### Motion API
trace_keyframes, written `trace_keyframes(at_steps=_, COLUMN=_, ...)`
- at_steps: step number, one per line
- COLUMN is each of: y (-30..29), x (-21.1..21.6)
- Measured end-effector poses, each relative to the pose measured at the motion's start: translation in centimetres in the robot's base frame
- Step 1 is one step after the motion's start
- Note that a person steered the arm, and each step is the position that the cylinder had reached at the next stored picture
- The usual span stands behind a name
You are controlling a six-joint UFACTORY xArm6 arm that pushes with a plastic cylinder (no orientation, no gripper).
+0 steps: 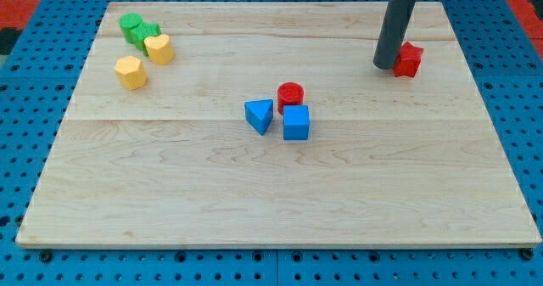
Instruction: Push red circle beside red star
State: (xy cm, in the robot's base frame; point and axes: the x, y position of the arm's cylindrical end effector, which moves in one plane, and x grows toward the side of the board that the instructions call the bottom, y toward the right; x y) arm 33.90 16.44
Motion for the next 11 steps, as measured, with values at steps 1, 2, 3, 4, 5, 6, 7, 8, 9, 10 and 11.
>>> trace_keyframes(at_steps=1, y=-0.1, x=0.0)
trace_keyframes(at_steps=2, y=-0.1, x=2.1)
trace_keyframes(at_steps=3, y=-0.1, x=5.2)
trace_keyframes(at_steps=4, y=-0.1, x=5.8)
trace_keyframes(at_steps=5, y=-0.2, x=7.5)
trace_keyframes(at_steps=6, y=-1.6, x=9.8)
trace_keyframes(at_steps=7, y=-6.1, x=9.9)
trace_keyframes(at_steps=8, y=-11.4, x=9.7)
trace_keyframes(at_steps=9, y=-17.7, x=8.2)
trace_keyframes(at_steps=10, y=-19.2, x=5.9)
trace_keyframes(at_steps=11, y=-24.0, x=5.1)
